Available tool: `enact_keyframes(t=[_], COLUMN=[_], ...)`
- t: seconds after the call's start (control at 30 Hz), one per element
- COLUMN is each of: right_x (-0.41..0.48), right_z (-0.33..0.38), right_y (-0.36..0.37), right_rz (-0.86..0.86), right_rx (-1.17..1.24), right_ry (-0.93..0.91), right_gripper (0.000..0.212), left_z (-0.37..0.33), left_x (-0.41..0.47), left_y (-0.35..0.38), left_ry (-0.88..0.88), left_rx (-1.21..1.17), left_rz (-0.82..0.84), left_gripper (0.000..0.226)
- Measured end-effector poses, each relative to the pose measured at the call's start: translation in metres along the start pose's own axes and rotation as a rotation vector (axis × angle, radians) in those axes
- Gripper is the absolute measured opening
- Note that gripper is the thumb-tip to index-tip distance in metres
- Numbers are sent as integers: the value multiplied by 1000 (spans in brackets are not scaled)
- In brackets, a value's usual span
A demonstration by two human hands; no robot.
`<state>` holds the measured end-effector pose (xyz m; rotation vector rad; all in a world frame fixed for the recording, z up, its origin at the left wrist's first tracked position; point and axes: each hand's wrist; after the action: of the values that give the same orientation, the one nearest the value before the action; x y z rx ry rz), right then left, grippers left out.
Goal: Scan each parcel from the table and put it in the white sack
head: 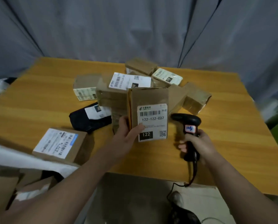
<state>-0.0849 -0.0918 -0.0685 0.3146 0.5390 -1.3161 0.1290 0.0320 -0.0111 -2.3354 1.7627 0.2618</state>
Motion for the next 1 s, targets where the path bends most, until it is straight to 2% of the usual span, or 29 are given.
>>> enact_keyframes(t=[0.23, 0.4, 0.53, 0.67, 0.87, 1.0], right_x=[-15, -26, -61, -94, -125, -140], right_z=[-10, -36, -58, -82, -109, -123], right_y=[-1, 4, 21, 39, 41, 35], right_rz=[118, 122, 99, 115, 55, 43], right_rx=[122, 138, 52, -111, -162, -203], right_ry=[-206, -340, -551, -744, -782, -775], right_gripper=[12, 6, 12, 14, 16, 19], left_z=[62, 91, 106, 111, 121, 128], left_x=[16, 15, -5, -31, -59, -73], left_y=[9, 14, 16, 18, 18, 20], left_ry=[41, 84, 116, 139, 87, 101], left_rx=[171, 120, 26, -74, -40, 11], left_rz=[-114, -141, -233, -256, -250, -285], left_gripper=[49, 38, 42, 32, 31, 47])
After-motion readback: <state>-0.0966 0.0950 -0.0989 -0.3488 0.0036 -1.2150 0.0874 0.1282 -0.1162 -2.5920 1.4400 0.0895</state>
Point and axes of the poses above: each hand's wrist, its own x-axis towards the middle knuckle, its own y-axis out of the palm, z = x × y, and after that the axes turned 1 degree about -x, right-handed
